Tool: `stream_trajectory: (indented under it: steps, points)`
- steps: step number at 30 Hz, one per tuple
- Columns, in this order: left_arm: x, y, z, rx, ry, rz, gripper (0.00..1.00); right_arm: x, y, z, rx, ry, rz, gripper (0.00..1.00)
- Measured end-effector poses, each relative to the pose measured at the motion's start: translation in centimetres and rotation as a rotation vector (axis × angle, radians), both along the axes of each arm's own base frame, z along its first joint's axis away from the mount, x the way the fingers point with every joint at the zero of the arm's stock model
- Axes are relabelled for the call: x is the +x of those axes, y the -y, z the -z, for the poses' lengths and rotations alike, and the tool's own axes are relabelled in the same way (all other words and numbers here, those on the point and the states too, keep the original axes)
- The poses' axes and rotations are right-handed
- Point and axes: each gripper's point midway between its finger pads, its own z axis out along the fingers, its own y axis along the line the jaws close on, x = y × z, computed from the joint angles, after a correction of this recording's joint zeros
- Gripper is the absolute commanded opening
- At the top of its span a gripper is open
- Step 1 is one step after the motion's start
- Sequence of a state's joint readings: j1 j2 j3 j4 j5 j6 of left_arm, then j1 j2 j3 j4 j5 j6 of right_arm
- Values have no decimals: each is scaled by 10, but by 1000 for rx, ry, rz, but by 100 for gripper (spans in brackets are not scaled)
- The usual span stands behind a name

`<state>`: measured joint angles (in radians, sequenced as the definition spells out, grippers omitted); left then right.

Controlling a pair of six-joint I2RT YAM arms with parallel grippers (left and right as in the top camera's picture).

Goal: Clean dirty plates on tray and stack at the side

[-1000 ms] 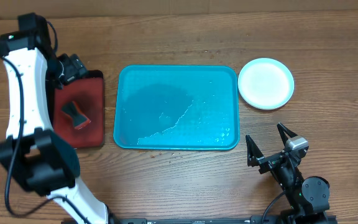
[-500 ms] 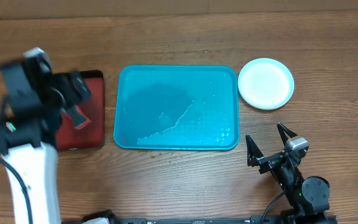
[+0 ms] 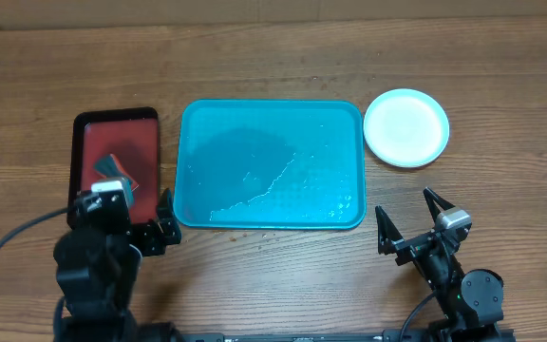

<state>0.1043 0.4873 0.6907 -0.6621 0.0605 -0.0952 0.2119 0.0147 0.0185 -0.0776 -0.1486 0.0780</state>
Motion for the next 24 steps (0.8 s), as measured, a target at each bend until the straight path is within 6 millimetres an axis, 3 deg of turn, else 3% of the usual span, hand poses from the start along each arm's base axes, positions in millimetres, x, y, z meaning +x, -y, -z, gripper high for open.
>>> stream_trajectory:
  steps: [10,24]
  points:
    - [6,2,45,19,204,13,100,0,0,0,0,0,0,100]
    - [11,2,49,49,482,19,100,0,0,0,0,-1,0,100]
